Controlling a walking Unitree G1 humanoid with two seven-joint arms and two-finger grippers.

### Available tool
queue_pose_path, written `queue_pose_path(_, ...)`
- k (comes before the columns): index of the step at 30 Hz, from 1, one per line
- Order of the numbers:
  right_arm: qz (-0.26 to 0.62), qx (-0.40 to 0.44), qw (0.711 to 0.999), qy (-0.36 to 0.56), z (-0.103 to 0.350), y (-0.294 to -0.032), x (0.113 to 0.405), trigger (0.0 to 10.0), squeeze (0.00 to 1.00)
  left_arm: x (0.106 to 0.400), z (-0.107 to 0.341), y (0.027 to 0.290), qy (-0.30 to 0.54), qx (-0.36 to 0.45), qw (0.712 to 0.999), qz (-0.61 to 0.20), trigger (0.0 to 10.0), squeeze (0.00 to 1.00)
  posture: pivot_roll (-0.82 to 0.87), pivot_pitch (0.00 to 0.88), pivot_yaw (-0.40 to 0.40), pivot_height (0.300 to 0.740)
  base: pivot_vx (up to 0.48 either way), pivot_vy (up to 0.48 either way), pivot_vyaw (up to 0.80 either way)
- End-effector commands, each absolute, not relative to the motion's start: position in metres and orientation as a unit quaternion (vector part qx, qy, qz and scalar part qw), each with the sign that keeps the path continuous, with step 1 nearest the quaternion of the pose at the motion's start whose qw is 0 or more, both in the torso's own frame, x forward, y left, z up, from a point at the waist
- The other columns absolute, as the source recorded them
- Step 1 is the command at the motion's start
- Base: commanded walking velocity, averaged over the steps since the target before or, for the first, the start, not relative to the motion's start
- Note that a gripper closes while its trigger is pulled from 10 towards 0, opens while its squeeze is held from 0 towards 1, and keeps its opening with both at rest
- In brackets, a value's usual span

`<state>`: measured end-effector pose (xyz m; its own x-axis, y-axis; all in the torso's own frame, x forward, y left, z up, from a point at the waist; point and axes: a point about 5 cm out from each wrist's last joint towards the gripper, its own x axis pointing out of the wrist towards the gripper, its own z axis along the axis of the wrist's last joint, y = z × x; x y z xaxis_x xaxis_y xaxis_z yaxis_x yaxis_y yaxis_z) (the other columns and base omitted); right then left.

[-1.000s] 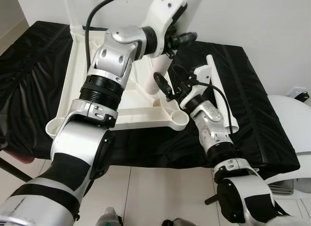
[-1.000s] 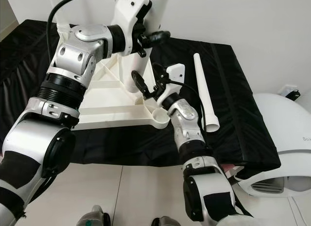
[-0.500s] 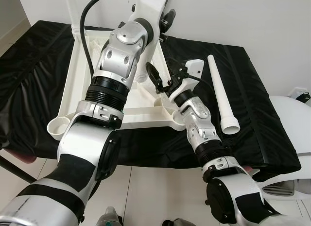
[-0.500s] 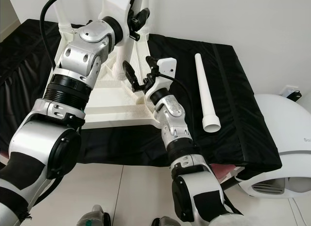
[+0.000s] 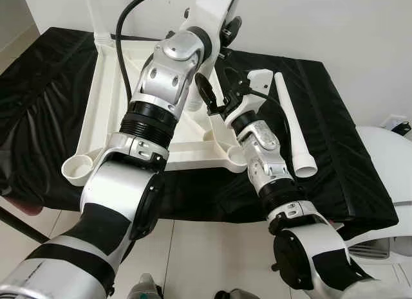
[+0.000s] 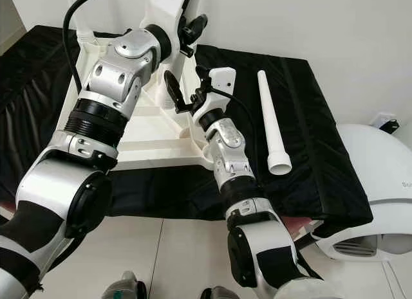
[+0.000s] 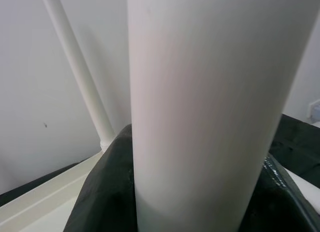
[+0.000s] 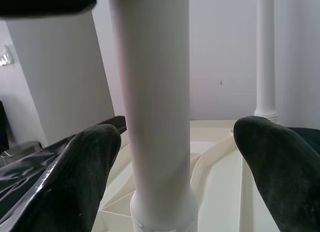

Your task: Building children table

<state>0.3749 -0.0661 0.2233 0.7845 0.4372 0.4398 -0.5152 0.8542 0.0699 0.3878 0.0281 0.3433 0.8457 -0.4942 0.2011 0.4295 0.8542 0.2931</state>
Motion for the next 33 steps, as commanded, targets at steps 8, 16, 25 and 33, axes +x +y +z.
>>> queue_pose_path(8, 0.241, 0.082, 0.946, -0.202, 0.228, -0.065, 0.381, 10.0, 0.0, 0.384, 0.349, 0.021, -0.156, 0.121, 0.957, -0.215, 10.0, 0.0, 0.07, 0.0, -0.064, 0.74, 0.0, 0.0, 0.0)
queue_pose_path(16, 0.221, 0.086, 0.952, -0.192, 0.233, -0.066, 0.388, 9.7, 0.0, 0.379, 0.349, 0.013, -0.158, 0.117, 0.953, -0.228, 10.0, 0.0, 0.07, 0.0, -0.067, 0.74, 0.0, 0.0, 0.0)
queue_pose_path(25, 0.213, 0.098, 0.952, -0.199, 0.241, -0.064, 0.392, 4.1, 0.0, 0.378, 0.349, 0.011, -0.16, 0.116, 0.953, -0.23, 10.0, 0.0, 0.07, 0.0, -0.071, 0.74, 0.0, 0.0, 0.0)
queue_pose_path(33, 0.21, 0.1, 0.951, -0.201, 0.244, -0.063, 0.394, 0.0, 0.0, 0.378, 0.349, 0.01, -0.161, 0.118, 0.952, -0.232, 10.0, 0.0, 0.08, 0.0, -0.071, 0.74, 0.0, 0.0, 0.0)
